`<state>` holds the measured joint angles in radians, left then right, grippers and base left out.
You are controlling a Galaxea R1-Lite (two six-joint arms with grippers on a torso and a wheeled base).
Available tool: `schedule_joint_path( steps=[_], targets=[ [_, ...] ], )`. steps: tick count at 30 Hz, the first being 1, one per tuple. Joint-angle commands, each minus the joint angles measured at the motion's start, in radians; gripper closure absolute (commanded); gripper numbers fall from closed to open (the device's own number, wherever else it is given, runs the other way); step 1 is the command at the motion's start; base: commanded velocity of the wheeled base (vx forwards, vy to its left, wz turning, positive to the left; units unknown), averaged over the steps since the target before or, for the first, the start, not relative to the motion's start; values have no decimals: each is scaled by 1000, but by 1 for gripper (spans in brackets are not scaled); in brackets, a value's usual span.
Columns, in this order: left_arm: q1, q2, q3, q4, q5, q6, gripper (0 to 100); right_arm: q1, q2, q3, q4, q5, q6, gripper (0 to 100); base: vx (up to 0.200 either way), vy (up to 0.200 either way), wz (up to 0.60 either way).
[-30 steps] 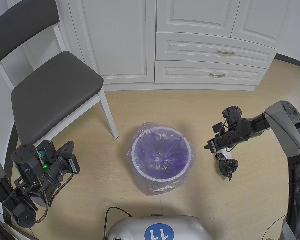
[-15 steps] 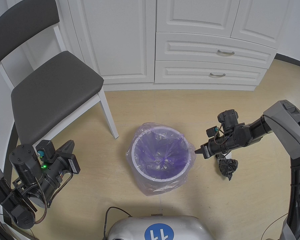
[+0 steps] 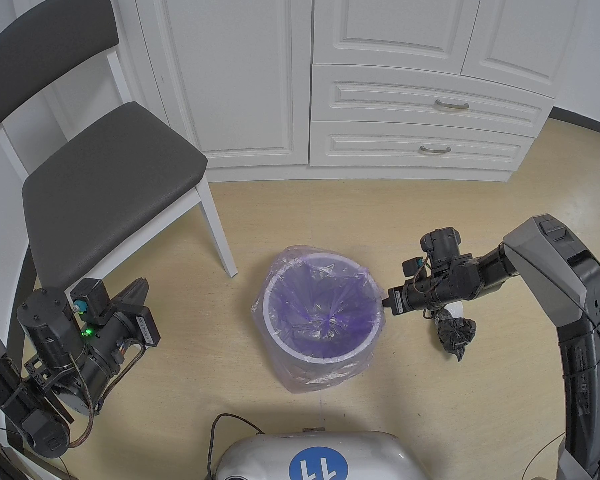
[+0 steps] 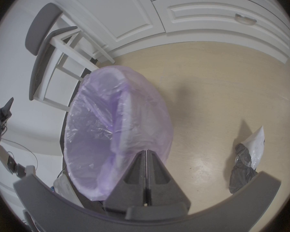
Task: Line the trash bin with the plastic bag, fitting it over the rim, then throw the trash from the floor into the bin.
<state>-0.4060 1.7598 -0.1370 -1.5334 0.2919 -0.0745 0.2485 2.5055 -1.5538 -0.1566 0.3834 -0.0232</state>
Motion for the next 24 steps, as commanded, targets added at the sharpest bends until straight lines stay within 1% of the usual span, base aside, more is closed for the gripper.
schedule_joint_path(
  steps=[1,5,7,9,10,12,16,19,20,21,22,24],
  targets=[
    [1,1,-3,-1,1,-1,100,2,64,-34,0,0,12,100,0,0,0],
    [6,17,-4,1,10,10,100,2,99,-58,0,2,23,100,0,0,0],
    [7,15,0,1,12,39,100,-2,102,-66,0,2,23,100,0,0,0],
    [7,15,0,1,12,39,100,-2,102,-66,0,2,23,100,0,0,0],
    [9,3,10,1,16,65,100,-15,62,-51,3,6,31,100,0,0,0],
    [9,3,10,1,19,67,100,-18,56,-45,2,9,31,100,0,0,0],
    [6,18,17,2,24,65,100,-61,-20,21,-1,12,16,100,0,0,0],
    [3,46,30,2,39,68,100,-106,-145,126,-9,18,16,100,0,0,0],
    [3,53,30,2,47,73,100,-115,-186,181,-24,31,16,100,0,0,0],
    [3,56,30,1,58,79,100,-121,-221,247,-58,46,14,0,0,0,0],
    [6,60,30,2,66,84,100,-123,-249,301,-107,51,16,0,0,0,0],
    [10,63,27,2,84,94,100,-120,-295,434,-250,42,16,0,0,0,0]
  ],
)
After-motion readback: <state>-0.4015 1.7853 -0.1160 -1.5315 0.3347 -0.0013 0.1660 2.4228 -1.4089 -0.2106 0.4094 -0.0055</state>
